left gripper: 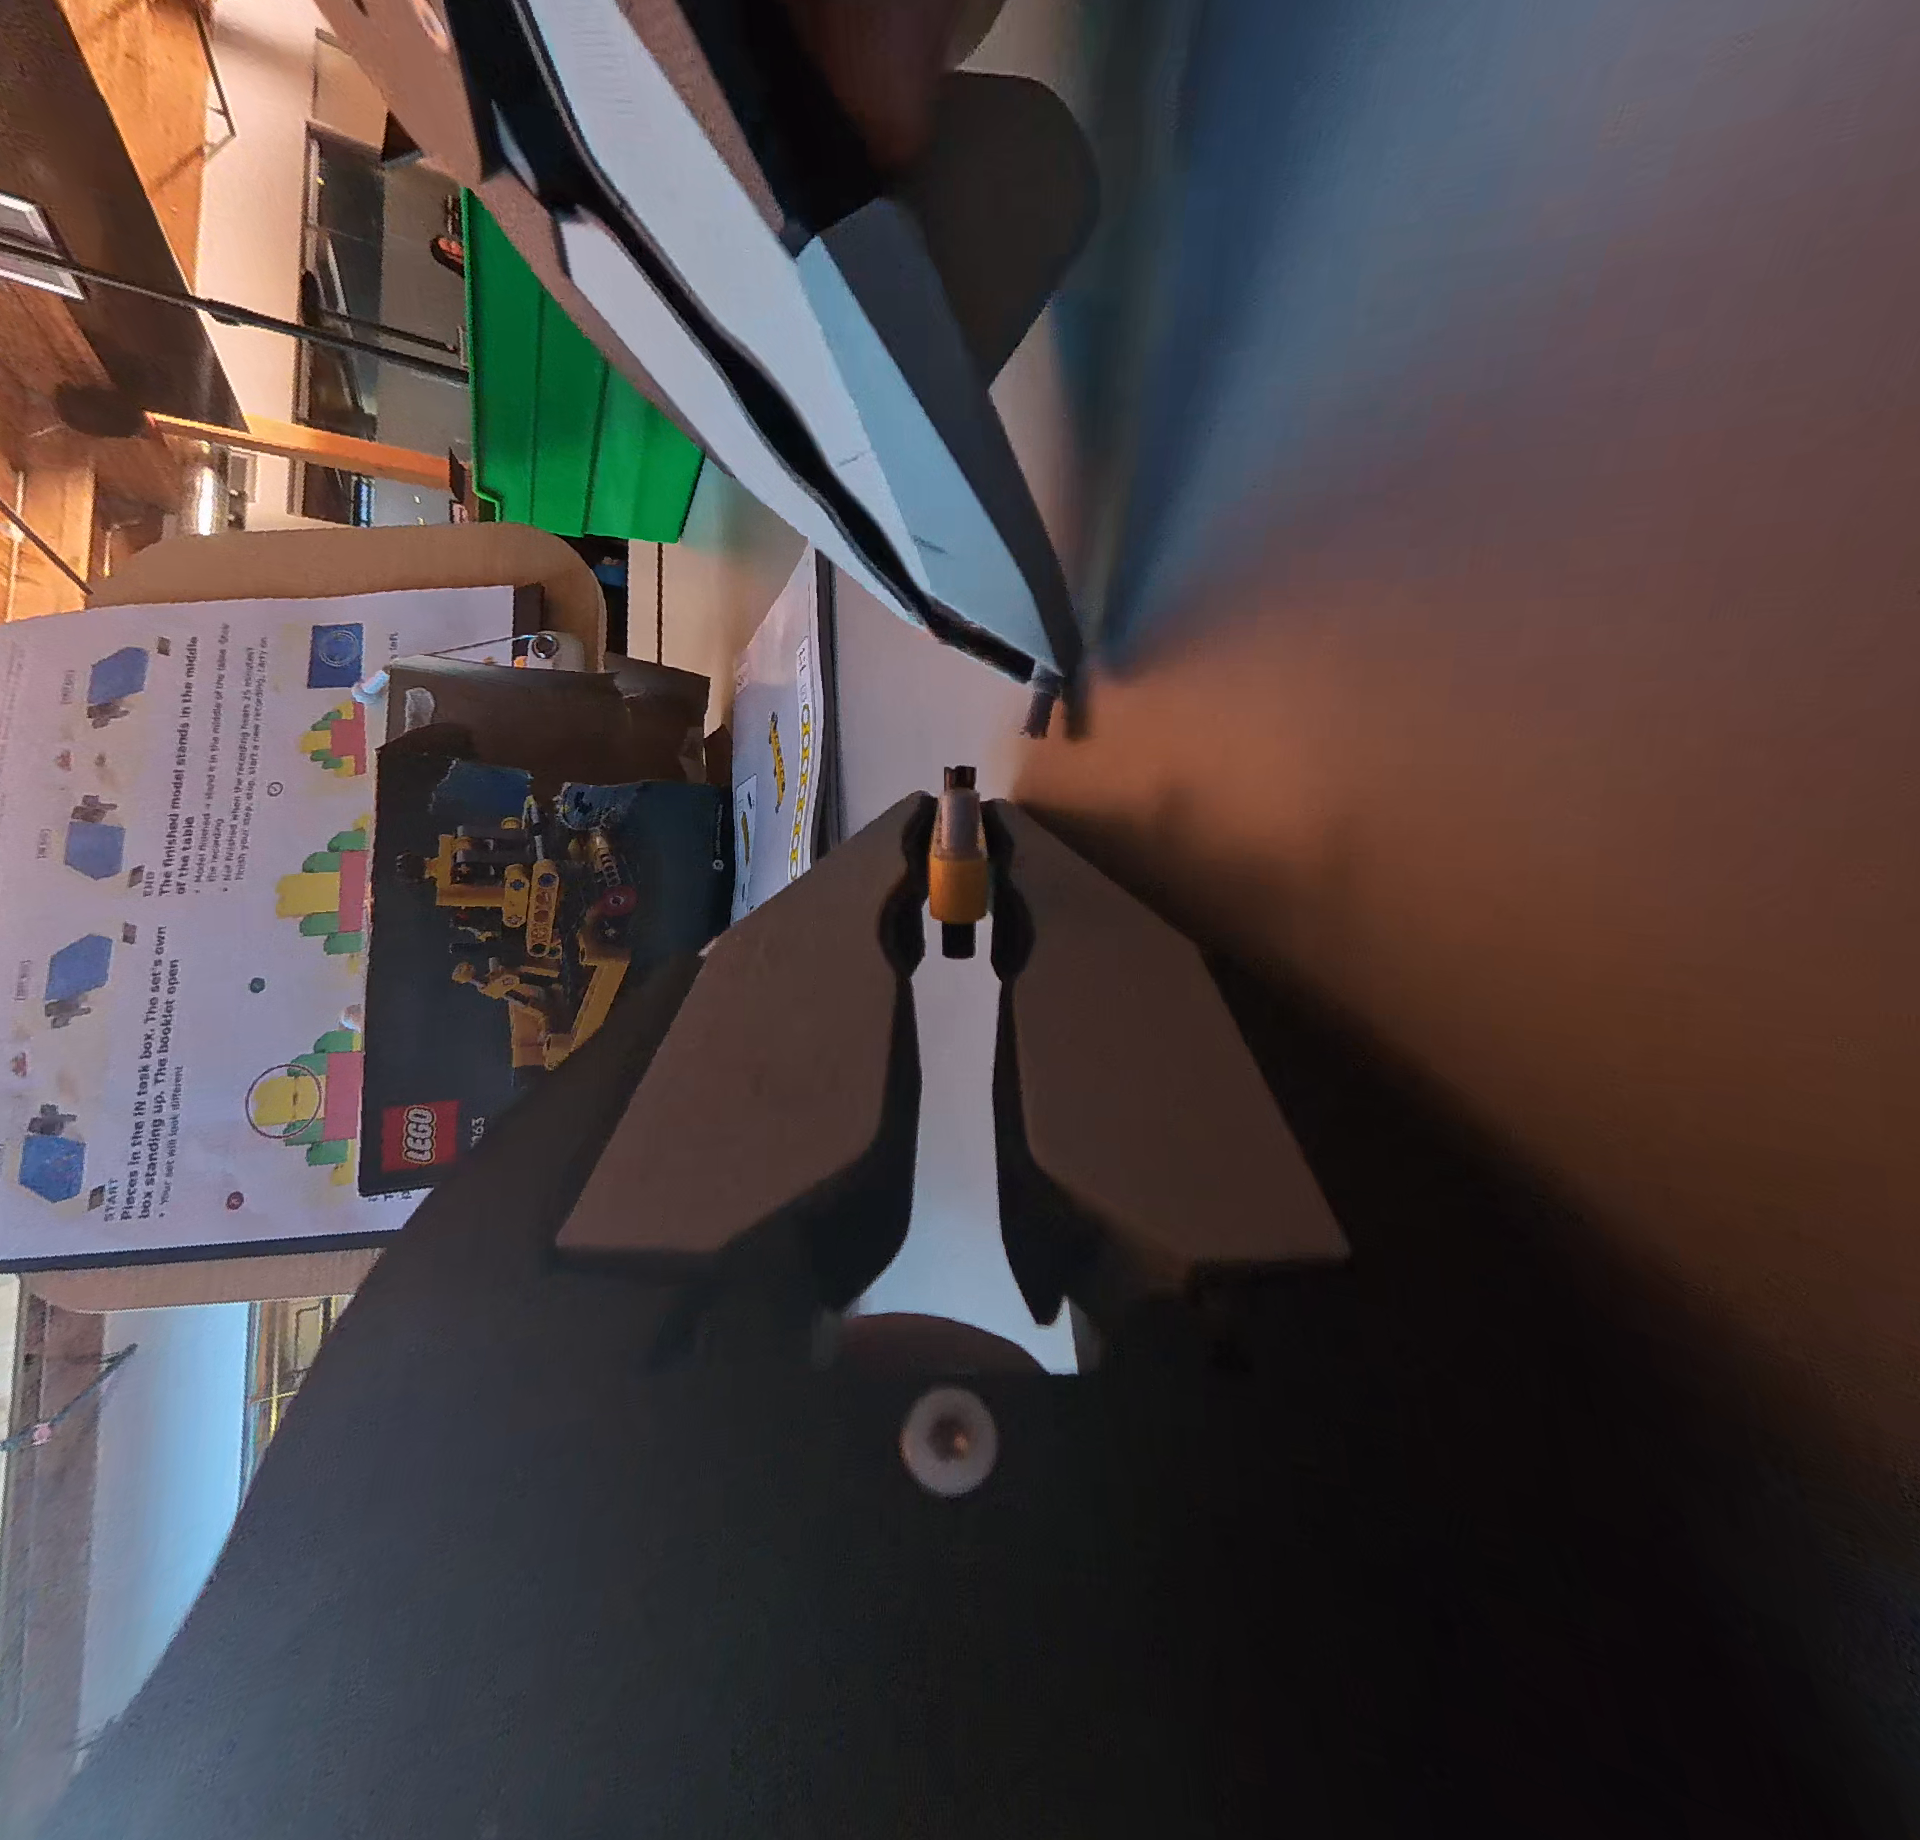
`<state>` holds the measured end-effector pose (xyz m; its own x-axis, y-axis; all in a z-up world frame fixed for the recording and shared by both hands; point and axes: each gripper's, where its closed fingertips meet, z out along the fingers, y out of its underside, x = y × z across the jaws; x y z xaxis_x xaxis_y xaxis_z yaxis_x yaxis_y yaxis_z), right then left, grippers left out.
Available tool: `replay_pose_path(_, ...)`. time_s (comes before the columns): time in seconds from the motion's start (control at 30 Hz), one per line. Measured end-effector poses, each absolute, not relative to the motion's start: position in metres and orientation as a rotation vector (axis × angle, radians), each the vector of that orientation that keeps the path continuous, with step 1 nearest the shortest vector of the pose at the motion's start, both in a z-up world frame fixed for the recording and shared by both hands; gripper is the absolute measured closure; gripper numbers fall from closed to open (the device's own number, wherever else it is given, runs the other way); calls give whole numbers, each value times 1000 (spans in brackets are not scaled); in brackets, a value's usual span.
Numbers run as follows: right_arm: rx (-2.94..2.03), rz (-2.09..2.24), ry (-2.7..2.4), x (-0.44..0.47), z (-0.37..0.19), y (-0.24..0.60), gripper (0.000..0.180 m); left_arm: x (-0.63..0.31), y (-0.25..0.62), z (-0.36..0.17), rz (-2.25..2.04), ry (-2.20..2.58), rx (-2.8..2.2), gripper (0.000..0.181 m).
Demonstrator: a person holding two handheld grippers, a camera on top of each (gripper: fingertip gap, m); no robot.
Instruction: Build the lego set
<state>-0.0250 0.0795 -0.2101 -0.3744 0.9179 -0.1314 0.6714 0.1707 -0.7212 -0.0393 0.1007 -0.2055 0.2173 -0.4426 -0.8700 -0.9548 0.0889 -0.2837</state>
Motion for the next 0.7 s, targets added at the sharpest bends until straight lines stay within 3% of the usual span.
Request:
replay_pose_path(0.27, -1297, 767, -2151, -25, -211, 83, 178, -39, 100, -205, 660, 1382, -1511, 176)
replay_pose_path(0.7, -1294, 829, -2157, -20, -207, 80, 176, -38, 100, -205, 655, 1380, -1514, 176)
